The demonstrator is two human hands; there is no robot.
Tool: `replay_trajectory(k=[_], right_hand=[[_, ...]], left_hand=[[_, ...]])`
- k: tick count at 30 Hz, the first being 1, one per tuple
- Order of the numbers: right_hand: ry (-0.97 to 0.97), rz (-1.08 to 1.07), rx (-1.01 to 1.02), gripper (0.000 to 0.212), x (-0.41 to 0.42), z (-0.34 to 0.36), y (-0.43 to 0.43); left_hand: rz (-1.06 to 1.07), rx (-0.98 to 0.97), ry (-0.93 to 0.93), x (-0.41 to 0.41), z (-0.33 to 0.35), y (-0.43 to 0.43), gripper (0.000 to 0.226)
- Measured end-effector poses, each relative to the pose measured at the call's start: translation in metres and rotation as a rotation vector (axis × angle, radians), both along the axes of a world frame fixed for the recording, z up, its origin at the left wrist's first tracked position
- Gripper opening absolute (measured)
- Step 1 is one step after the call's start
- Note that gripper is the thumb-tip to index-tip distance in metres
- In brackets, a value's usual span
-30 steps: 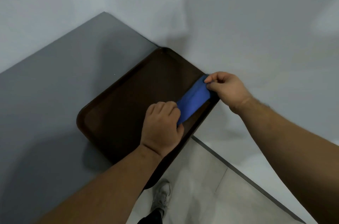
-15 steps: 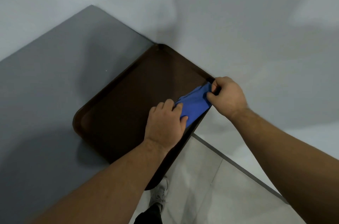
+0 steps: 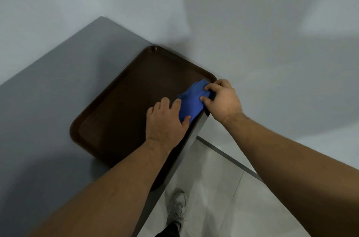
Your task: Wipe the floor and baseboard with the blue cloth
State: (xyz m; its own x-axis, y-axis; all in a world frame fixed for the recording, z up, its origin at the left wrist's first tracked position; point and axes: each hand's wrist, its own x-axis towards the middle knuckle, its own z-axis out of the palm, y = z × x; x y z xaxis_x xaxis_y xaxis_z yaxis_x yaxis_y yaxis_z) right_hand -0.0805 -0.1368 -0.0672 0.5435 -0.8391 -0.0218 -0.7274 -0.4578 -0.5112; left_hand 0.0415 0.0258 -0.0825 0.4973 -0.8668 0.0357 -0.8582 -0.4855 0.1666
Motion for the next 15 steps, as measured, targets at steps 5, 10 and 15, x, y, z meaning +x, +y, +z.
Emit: replay_trajectory(k=[5, 10, 15], right_hand=[[0.140, 0.020, -0.056, 0.049, 0.000, -0.002, 0.000], [0.200, 0.101, 0.019, 0.064, -0.024, 0.017, 0.008], [0.121, 0.029, 0.015, 0.057, -0.084, 0.047, 0.014]], left_hand=[[-0.017, 0.027, 0.004, -0.001, 0.006, -0.003, 0.063], [-0.048, 0.033, 0.025, -0.009, 0.020, -0.001, 0.058], [-0.185, -0.034, 0.043, -0.025, 0.039, 0.011, 0.037]])
